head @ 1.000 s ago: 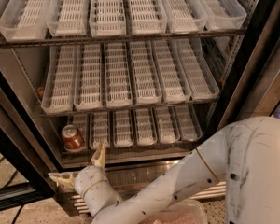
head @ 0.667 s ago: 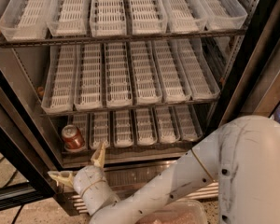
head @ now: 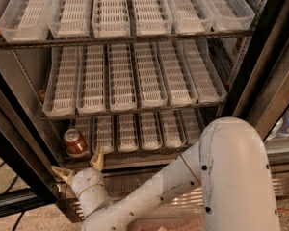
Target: Pick coke can from bottom shelf of fridge
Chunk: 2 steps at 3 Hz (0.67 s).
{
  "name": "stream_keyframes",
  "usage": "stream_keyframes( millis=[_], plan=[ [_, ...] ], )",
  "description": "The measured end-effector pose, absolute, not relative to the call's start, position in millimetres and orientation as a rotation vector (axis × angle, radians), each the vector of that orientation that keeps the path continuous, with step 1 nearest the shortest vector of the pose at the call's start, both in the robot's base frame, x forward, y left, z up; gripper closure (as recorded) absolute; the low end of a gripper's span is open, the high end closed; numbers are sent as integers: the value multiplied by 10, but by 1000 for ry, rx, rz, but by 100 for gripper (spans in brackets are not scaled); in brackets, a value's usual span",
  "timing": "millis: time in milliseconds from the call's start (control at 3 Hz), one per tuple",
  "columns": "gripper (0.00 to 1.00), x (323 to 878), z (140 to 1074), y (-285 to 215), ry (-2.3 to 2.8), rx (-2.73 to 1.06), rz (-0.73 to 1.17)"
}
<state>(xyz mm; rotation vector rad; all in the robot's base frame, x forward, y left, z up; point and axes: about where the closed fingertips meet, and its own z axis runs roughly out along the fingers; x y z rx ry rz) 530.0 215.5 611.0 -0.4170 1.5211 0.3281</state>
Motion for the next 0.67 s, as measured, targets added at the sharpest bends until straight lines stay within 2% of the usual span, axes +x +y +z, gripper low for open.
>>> stream_keyframes(
  millis=[333,667],
  plan=[
    [25,5372,6126,2183,1498,-380,305],
    [34,5408,6139,2204,1483,-357,294]
  ],
)
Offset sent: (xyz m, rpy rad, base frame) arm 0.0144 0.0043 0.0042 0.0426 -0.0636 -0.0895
